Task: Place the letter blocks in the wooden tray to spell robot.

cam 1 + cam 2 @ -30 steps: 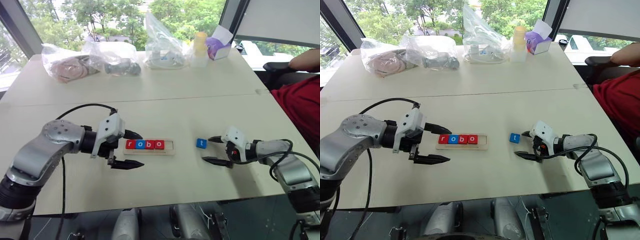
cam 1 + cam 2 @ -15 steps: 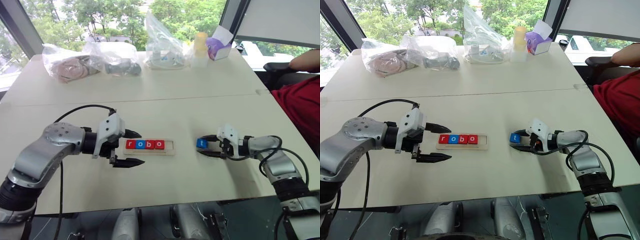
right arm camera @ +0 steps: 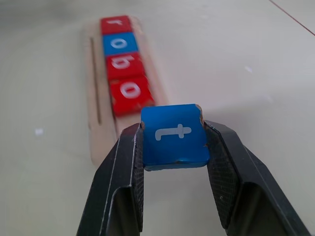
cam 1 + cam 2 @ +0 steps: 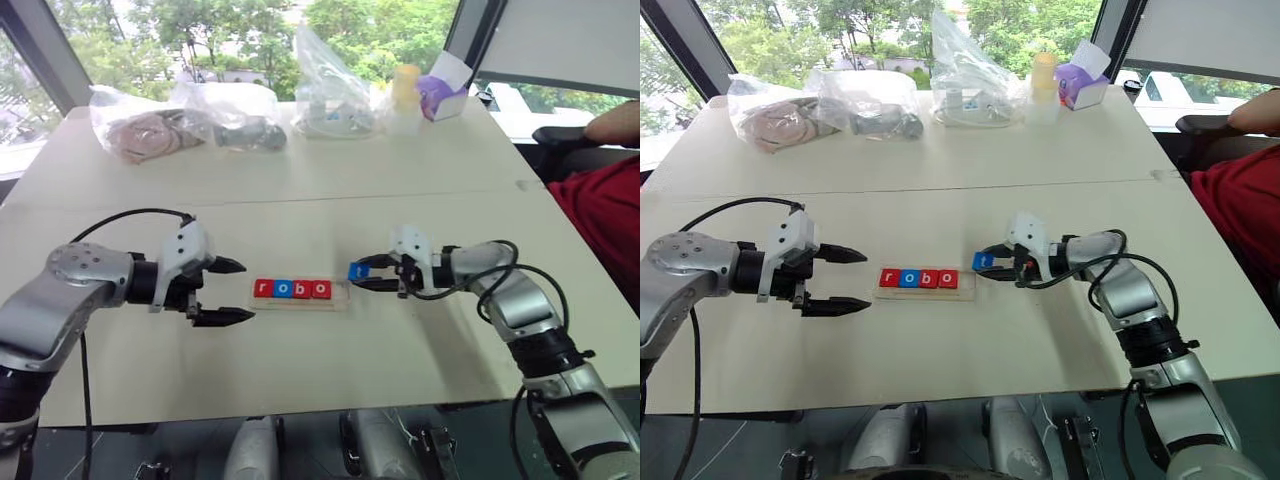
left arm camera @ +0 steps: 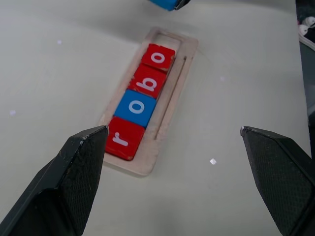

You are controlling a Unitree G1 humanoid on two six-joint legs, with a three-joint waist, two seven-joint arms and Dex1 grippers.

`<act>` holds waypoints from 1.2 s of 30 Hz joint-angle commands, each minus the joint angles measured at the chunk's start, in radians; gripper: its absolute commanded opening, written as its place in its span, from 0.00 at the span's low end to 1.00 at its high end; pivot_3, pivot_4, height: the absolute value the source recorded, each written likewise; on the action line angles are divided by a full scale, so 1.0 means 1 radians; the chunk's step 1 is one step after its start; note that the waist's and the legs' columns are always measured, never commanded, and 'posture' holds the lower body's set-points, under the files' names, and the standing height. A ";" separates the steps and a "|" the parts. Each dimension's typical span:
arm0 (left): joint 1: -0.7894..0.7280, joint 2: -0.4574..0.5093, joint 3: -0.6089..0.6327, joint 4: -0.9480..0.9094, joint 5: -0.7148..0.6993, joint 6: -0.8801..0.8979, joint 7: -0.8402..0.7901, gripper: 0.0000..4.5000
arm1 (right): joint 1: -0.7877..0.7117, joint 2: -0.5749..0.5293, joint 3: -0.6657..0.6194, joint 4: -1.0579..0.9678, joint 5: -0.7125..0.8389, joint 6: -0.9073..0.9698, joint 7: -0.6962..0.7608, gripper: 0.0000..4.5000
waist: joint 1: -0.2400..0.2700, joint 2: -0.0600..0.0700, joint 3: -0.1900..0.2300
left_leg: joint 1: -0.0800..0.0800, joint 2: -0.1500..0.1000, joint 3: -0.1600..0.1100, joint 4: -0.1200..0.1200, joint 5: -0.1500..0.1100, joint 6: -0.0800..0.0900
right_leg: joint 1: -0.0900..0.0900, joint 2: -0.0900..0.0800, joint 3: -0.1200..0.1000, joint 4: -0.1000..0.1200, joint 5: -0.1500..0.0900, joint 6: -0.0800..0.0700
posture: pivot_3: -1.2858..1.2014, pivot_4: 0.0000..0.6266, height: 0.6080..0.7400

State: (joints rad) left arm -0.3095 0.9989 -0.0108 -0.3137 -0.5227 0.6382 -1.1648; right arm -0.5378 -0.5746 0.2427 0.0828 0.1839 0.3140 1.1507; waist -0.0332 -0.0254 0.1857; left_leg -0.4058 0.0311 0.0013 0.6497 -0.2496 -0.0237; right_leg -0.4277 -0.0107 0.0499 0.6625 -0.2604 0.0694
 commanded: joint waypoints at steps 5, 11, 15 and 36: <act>0.020 -0.032 0.041 -0.053 -0.010 0.003 0.054 1.00 | -0.032 0.022 0.054 0.045 -0.032 -0.057 0.036 0.26 | 0.012 0.000 0.000 | 0.000 0.000 0.001 0.001 0.000 0.000 | 0.000 -0.001 0.001 0.000 0.000 0.000 | 0.52 0.24 1.00; 0.050 -0.033 0.055 -0.066 -0.011 0.004 0.079 1.00 | -0.048 0.035 0.056 0.068 -0.038 -0.060 0.042 0.26 | 0.013 0.000 0.000 | 0.000 0.000 0.001 0.001 0.000 0.000 | 0.000 0.001 0.000 0.001 0.000 0.000 | 0.52 0.24 1.00; 0.054 -0.044 0.052 -0.079 -0.014 0.009 0.095 1.00 | -0.049 0.054 0.068 0.091 -0.047 -0.066 0.043 0.26 | 0.013 0.000 0.000 | 0.000 0.000 0.001 0.001 0.000 0.000 | 0.000 0.000 0.000 0.001 0.000 0.000 | 0.52 0.24 1.00; 0.048 -0.057 0.040 -0.061 0.004 -0.012 0.109 1.00 | -0.035 0.034 0.031 0.078 -0.039 -0.065 0.053 0.26 | 0.012 0.000 0.000 | 0.001 0.000 0.001 0.001 0.000 0.000 | 0.000 0.000 0.000 0.001 0.000 0.000 | 0.52 0.24 1.00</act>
State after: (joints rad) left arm -0.2497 0.9462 0.0168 -0.3660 -0.5223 0.6429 -1.0578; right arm -0.5771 -0.5364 0.2885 0.1954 0.1332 0.2564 1.2033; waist -0.0208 -0.0255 0.1857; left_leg -0.4051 0.0310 0.0026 0.6503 -0.2496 -0.0237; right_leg -0.4281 -0.0103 0.0503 0.6634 -0.2602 0.0694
